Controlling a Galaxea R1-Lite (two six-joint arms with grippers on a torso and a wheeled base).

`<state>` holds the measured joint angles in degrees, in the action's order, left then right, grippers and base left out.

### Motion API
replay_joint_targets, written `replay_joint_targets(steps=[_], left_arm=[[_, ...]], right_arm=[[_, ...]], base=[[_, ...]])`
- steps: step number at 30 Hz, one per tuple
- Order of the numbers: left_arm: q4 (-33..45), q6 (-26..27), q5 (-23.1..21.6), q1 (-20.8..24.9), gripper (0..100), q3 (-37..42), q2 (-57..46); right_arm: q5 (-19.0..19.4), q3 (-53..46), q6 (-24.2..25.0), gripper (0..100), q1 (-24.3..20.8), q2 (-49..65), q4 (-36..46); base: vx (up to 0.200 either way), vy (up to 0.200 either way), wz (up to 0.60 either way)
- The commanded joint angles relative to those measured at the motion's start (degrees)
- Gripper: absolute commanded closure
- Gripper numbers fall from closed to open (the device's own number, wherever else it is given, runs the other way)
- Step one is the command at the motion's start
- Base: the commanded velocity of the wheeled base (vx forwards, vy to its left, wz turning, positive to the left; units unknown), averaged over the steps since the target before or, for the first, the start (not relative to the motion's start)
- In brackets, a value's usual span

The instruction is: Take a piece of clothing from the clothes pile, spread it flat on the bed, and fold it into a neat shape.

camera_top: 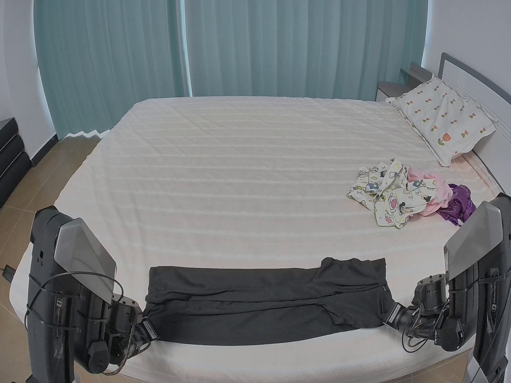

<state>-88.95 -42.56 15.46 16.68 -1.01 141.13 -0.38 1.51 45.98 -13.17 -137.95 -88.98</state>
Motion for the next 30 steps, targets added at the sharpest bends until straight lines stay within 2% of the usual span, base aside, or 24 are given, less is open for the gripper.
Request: replay_joint_targets(steps=[1, 9, 20, 26, 30], left_arm=[[0.01, 1.07, 1.86, -0.07, 100, 0.84, 0.02], [7.74, 1.69, 1.94, -0.07, 100, 0.75, -4.37], [13.72, 3.97, 1.86, -0.50, 100, 0.84, -5.69], [15.92, 4.32, 1.68, -0.50, 100, 0.84, -6.13], [17.76, 4.59, 1.33, -0.68, 100, 0.75, -7.80]], right_arm=[[-0.15, -1.16, -0.46, 100, -0.11, 0.66, -0.67], [-0.59, -1.51, -1.60, 100, -0.72, 2.07, 0.47], [-0.94, -1.51, -4.32, 100, -0.55, 4.97, 10.40], [-0.94, -1.51, -4.67, 100, -0.72, 5.32, 11.02], [-0.85, -1.51, -6.17, 100, -0.72, 5.15, 14.98]], base=[[0.000, 0.000, 0.00], [0.000, 0.000, 0.00], [0.000, 0.000, 0.00], [0.000, 0.000, 0.00], [0.000, 0.000, 0.00]])
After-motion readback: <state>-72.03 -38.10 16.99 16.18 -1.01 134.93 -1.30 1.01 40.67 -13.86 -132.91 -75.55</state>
